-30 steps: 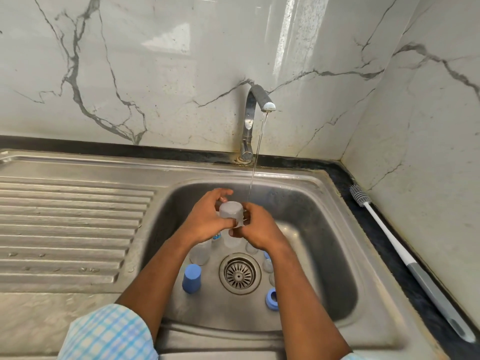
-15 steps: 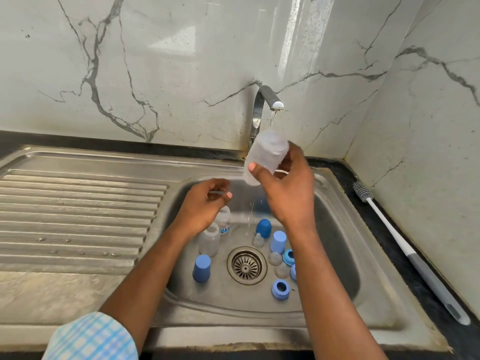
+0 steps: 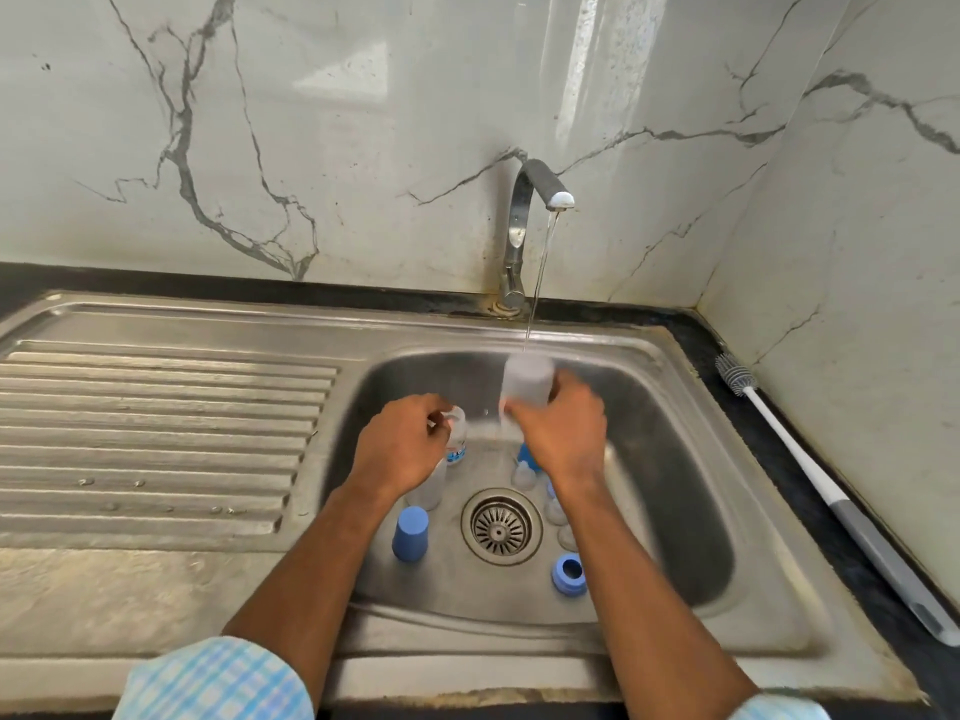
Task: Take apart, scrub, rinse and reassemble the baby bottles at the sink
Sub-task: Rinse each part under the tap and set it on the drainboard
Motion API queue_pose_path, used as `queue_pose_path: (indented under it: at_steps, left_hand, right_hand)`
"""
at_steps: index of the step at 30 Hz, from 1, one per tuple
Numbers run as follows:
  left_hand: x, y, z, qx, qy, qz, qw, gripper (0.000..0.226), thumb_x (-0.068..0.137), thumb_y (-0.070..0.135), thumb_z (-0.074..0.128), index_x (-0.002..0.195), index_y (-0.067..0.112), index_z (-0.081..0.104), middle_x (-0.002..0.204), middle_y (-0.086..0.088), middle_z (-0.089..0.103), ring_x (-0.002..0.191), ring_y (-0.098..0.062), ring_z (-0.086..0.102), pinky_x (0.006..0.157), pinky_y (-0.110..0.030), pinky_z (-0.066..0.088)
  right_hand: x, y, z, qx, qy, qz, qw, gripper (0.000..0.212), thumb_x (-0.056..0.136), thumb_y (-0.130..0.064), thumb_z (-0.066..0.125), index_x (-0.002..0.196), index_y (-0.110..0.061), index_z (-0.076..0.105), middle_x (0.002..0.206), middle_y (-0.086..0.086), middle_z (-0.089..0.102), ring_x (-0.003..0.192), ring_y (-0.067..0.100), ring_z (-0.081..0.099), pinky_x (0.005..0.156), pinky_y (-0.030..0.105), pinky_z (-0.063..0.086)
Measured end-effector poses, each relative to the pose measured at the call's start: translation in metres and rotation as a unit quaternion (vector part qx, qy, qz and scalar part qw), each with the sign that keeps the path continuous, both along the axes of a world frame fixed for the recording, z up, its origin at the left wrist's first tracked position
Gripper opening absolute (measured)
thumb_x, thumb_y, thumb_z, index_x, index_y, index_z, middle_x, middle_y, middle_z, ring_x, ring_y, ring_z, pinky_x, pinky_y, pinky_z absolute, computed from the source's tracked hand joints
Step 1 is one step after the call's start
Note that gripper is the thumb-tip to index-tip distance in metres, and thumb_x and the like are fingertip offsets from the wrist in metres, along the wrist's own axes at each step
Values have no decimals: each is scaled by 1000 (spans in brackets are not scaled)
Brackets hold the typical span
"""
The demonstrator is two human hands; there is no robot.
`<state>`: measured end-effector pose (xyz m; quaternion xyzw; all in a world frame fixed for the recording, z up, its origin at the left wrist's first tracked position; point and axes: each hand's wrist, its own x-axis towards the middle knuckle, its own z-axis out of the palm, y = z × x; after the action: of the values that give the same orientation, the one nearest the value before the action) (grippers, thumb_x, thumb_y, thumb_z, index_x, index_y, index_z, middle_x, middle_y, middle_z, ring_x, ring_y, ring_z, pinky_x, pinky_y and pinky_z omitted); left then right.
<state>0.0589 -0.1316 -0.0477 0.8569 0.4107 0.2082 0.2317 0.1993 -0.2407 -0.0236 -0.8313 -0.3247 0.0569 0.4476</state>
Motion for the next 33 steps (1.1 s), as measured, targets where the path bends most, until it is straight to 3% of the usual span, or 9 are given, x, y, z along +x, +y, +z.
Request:
queue_pose_path:
  at_steps: [2,5,9,12,15,18,22,25,33]
  left_hand:
    - [2,3,0,8,1,12,1000,25,96,32,57,120,28,66,114,5,71,99,-17,67,86,-37,55]
    - [2,1,2,6,3,13,1000,28,96,29,56,121,28,67,116,4,71,100,-18,67,88,-38,55]
    - [2,2,3,8,8,19,1000,26,96,28,55,119,28,67,114,3,71,98,-19,67,86,-39,56]
    - [0,-1,5,8,7,19,1000,28,97,26,55,122,27,67,117,3,71,100,-18,67,87,-39,56]
    - [-1,0,5,13,8,19,1000,26,98,24,54,121,24,68,113,1,71,97,-19,67,85,-37,56]
    - [-2,-2,8,10,3,17,1000,26,98,23,56,121,24,68,116,1,71,99,-19,67,87,-39,56]
    - [-2,-1,8,13,6,17,1000,28,98,22,55,123,23,67,116,0,70,100,-19,67,88,-38,55]
    - [-4,-2,8,-17,-33,13,999,33,96,21,58,128,24,65,120,3,70,105,-16,66,94,-38,54]
    - [-20,-7,24,-125,-169,-66,975,46,84,18,77,128,23,65,117,7,71,104,-5,66,95,-25,52]
  right_hand:
    - [1,4,7,92,-35,-19,995,51,73,-39,81,117,-20,64,105,-11,67,94,7,64,81,26,54]
    - [-3,5,3,-76,1,30,997,47,69,-43,83,105,-17,69,102,2,74,91,19,70,80,36,58]
    - [-2,7,6,70,-27,-27,997,49,74,-43,79,116,-21,65,102,-11,69,89,6,65,77,24,53]
    - [-5,6,-1,-84,12,19,996,44,68,-47,82,100,-19,69,99,2,75,84,17,70,77,36,59]
    - [-6,5,4,61,-26,-36,997,48,74,-43,79,114,-21,65,105,-6,71,91,11,66,79,30,55]
    - [-8,4,0,-54,5,29,998,50,68,-46,82,107,-18,69,103,1,74,87,16,69,78,36,59]
    - [-4,4,4,46,-25,-26,998,49,73,-43,80,114,-21,65,105,-6,71,91,13,66,81,31,56]
    - [-7,2,-5,-80,16,33,996,46,70,-41,83,108,-20,69,105,4,74,91,20,70,81,39,58]
    - [-34,11,-2,8,47,160,986,46,79,-34,81,120,-18,66,110,-2,72,93,8,64,72,14,47]
